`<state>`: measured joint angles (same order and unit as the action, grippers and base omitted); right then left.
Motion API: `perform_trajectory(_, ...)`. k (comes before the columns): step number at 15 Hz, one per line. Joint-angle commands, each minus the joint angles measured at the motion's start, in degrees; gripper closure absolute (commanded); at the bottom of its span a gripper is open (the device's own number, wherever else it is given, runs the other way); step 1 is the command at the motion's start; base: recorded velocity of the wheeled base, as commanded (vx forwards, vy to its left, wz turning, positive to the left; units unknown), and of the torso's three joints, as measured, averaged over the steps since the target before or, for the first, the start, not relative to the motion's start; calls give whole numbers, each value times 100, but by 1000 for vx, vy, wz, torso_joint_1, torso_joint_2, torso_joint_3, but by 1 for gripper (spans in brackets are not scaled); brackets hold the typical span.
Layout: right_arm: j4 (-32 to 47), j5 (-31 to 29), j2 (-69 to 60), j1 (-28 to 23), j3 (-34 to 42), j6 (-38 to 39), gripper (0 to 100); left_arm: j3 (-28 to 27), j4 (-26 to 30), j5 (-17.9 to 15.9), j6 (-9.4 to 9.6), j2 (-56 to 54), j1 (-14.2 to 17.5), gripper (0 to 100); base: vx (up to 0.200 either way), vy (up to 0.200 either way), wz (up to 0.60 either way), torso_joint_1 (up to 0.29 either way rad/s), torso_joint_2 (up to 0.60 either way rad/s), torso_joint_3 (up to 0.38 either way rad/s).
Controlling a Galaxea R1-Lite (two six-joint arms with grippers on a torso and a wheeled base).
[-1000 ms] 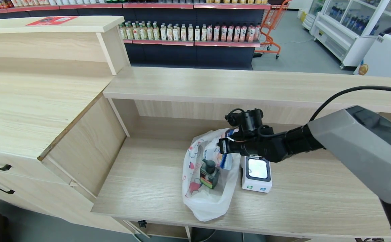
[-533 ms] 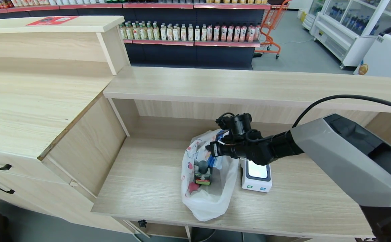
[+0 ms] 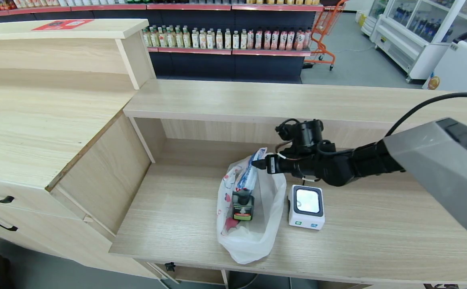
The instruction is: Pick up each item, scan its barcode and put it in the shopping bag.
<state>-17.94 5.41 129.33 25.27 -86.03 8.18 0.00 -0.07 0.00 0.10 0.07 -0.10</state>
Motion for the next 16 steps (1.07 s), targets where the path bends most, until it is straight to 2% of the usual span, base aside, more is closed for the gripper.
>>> perform_trajectory(1,37,21,-1375,-400,1018,17,0,0,-1,0,-1,-7,1,0,0,0,0,0,0,0)
perform_trajectory(4,160,21,-3370,-1200,2389,-45,0,0,-1,0,-1,1,1,0,0,0,0,0,0,0)
perform_trajectory(5,212,21,-3573,-1279,2512,-45,0,0,-1,0,-1,1,1,0,0,0,0,0,0,0)
perform_trajectory(6,502,-40,-4654,-1701,3303,-71,0,0,-1,0,-1,1,1,0,0,0,0,0,0,0)
perform_trajectory(8,538,-84,-5902,-2096,4525,-159,0,0,-1,0,-1,1,1,0,0,0,0,0,0,0)
perform_trajectory(12,801,-383,-9488,-2114,7487,-581,0,0,-1,0,-1,1,1,0,0,0,0,0,0,0)
perform_trajectory(14,959,-532,-10771,-2132,8084,-695,0,0,-1,0,-1,1,1,0,0,0,0,0,0,0)
perform_trajectory(15,1056,-515,-11799,-2132,8603,-880,0,0,-1,0,-1,1,1,0,0,0,0,0,0,0)
perform_trajectory(16,1469,-471,-12511,-2202,8603,-950,0,0,-1,0,-1,1,1,0,0,0,0,0,0,0)
